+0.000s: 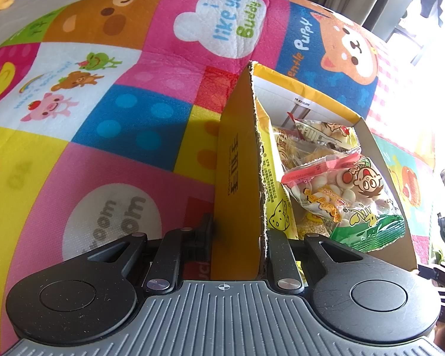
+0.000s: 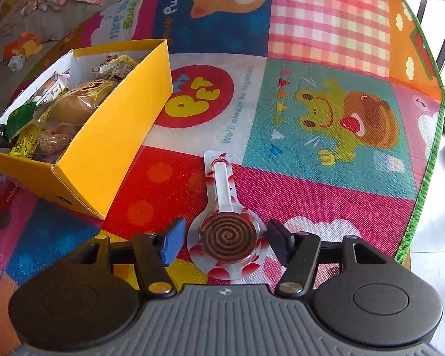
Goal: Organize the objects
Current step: 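Move the right tool to the swirl lollipop and grasp its stick, then carry the lollipop into the yellow box with the right tool and release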
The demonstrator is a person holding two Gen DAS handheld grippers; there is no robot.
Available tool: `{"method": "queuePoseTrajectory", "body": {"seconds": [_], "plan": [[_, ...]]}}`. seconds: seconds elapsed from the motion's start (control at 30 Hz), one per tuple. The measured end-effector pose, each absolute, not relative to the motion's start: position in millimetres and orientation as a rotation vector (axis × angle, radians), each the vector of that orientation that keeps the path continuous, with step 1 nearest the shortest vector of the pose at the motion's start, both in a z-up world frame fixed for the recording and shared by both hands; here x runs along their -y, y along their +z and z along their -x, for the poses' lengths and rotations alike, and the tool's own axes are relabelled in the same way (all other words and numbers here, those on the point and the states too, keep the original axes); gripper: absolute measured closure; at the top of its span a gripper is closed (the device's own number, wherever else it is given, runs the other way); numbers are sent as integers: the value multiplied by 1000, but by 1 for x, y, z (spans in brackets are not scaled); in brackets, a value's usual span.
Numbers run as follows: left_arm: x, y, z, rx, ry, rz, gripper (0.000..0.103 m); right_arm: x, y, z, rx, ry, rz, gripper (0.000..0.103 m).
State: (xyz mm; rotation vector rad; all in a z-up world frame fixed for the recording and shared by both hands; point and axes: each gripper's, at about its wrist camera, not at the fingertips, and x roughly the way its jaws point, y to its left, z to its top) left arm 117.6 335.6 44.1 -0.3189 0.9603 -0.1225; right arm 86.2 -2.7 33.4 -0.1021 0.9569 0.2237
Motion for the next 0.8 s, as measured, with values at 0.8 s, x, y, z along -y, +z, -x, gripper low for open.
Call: {"method": "queuePoseTrajectory", "body": {"seconds": [0.8], "plan": [[-331,43,-116,-901,-110,256,85,12,67,5,-790,224,-99,58]]}}
